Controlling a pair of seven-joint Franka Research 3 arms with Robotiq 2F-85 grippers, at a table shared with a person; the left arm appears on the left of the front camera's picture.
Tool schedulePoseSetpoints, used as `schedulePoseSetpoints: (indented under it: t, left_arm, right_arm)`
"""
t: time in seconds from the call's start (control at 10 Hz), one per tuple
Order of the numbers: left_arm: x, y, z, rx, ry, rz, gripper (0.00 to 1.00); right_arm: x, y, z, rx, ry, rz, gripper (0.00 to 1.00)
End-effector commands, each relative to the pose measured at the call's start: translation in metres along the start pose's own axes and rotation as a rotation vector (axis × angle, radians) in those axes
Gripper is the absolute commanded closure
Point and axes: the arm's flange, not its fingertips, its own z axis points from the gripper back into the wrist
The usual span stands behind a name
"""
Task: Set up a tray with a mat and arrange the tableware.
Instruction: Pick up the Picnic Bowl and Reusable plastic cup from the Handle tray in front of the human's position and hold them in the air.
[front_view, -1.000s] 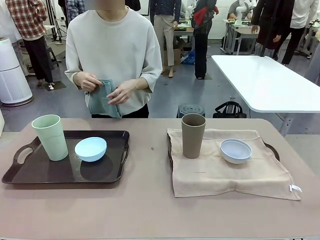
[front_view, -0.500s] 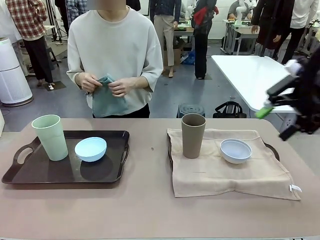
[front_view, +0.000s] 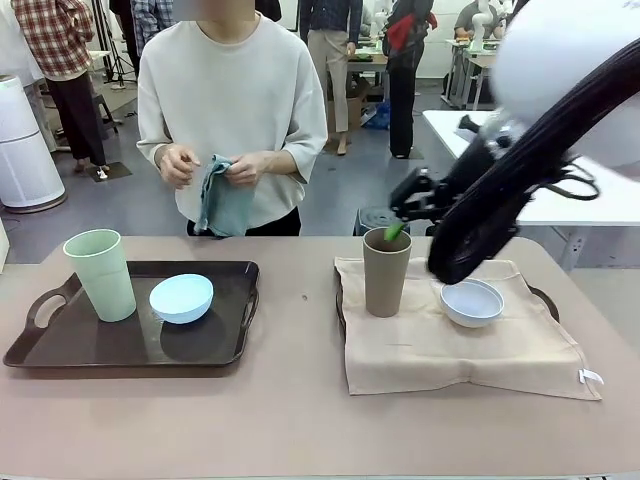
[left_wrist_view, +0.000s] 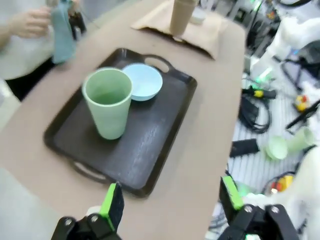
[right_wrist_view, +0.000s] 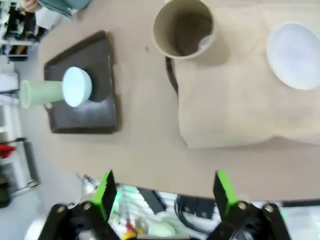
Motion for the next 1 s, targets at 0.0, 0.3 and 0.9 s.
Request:
schedulePoseSetpoints:
  t: [0.0, 0.3, 0.9]
  left_arm:
    - [-0.007, -0.009, -0.018, 0.007, 0.039, 0.017, 0.0]
    - [0.0, 0.0, 0.0, 0.0, 0.0, 0.0, 0.0]
    - [0.008, 0.024, 0.001, 0.045, -0.07, -0.263, 0.0]
  right_arm:
    - [0.02, 0.006, -0.037, 0.0, 0.008, 0.007, 0.0]
    - [0.0, 0.0, 0.0, 0.0, 0.0, 0.0, 0.0]
    - [0.005, 0.001, 0.003, 0.013, -0.007, 0.024, 0.0]
